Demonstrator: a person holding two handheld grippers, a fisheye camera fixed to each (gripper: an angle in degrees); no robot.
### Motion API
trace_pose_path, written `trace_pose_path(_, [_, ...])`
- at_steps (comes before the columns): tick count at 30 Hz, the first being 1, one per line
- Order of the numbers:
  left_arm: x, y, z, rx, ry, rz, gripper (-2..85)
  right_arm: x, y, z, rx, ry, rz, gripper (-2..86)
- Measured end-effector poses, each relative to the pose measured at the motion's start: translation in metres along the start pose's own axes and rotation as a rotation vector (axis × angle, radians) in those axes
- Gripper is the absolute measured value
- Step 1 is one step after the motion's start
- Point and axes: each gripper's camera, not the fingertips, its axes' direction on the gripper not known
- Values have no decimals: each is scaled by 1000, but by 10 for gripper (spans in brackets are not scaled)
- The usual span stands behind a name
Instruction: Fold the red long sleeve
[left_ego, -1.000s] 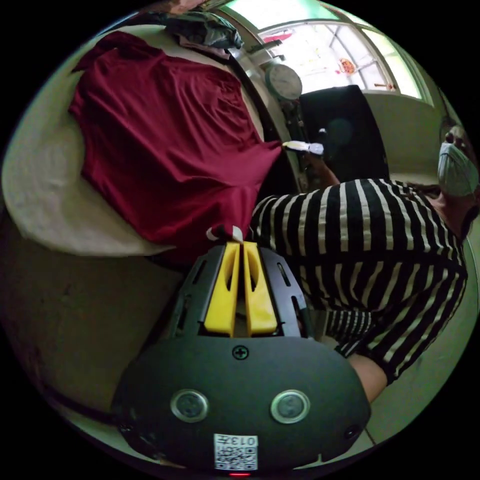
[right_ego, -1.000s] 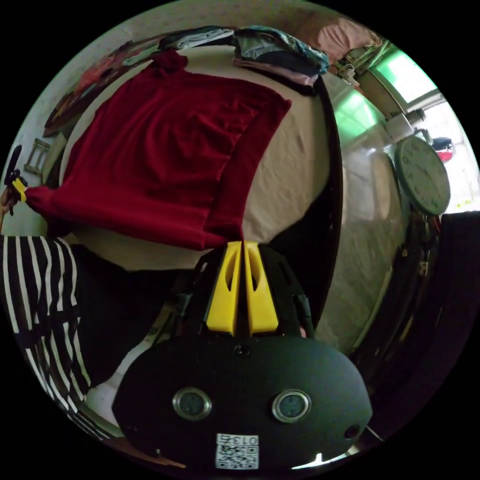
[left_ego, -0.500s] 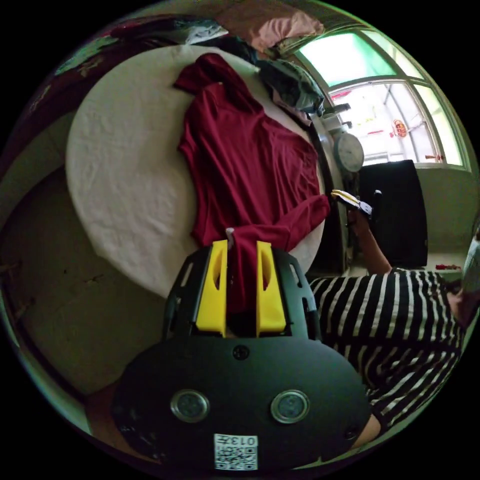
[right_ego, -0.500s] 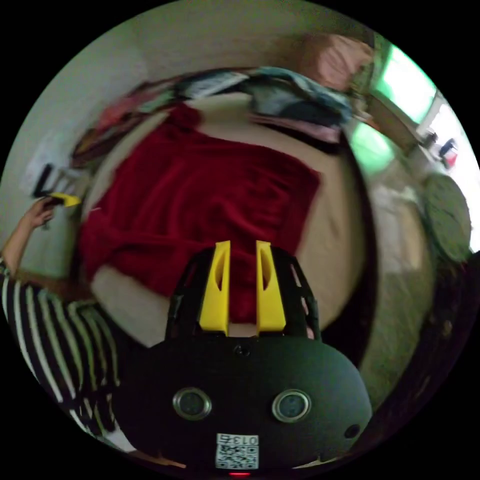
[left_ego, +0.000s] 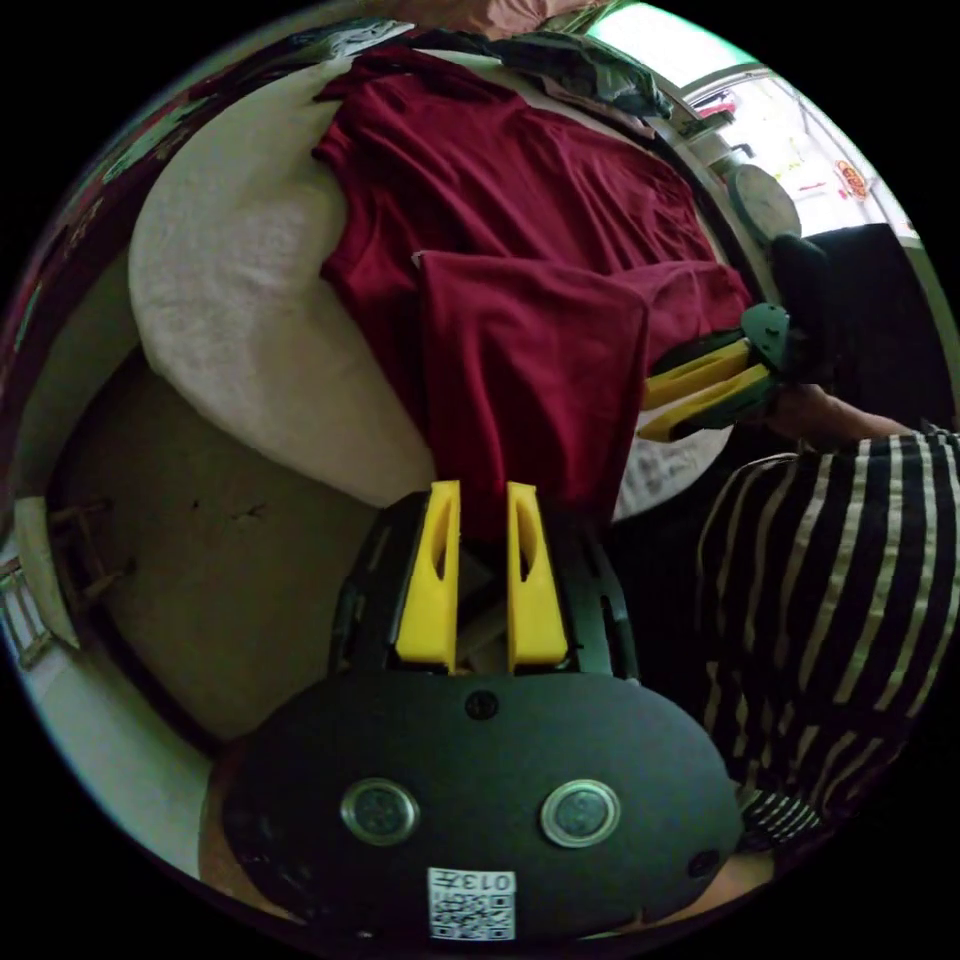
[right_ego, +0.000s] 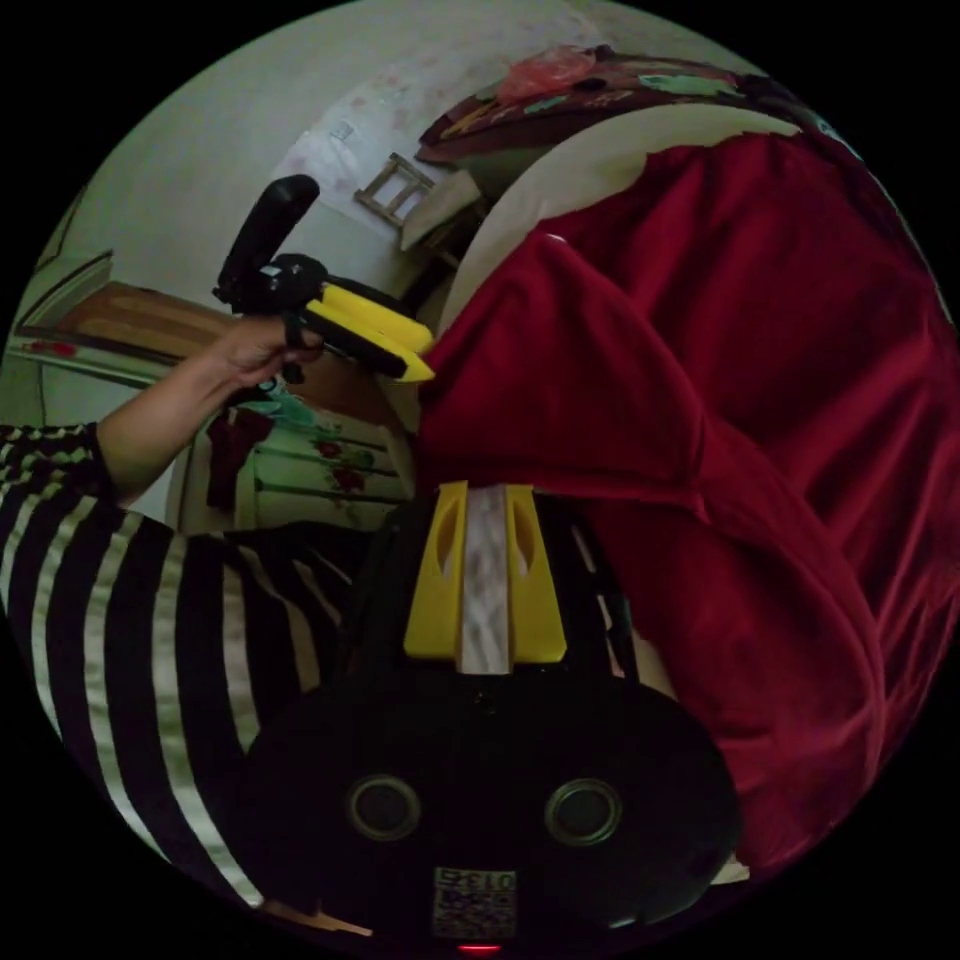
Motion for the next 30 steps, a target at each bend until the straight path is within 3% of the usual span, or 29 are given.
trace_pose_path(6, [18, 4, -20, -69, 33, 40, 8, -7, -34, 9, 16, 17, -4, 25])
trace_pose_path(11, [35, 4, -65, -168, 77, 122, 6, -12, -42, -41, 229, -78, -71, 9])
trace_pose_path(15, [40, -25, -118, -63, 159, 186, 12, 7, -43, -89, 422, -170, -23, 7])
trace_pose_path(17, [36, -46, -140, 46, 100, 169, 19, 45, -43, -117, 548, -182, 147, 8])
trace_pose_path(20, [16, -65, -161, 212, -45, 58, 32, 111, -39, -125, 545, -169, 519, 15])
trace_pose_path(23, [4, -60, -146, 171, -77, 12, 31, 139, -24, -131, 551, -145, 693, 31])
trace_pose_path(27, [-8, -25, -99, 54, -73, -52, 33, 89, -49, -136, 436, 113, 428, 64])
trace_pose_path(30, [-15, -1, -80, 116, -40, -123, 41, 9, -96, -95, 246, 270, -6, 83])
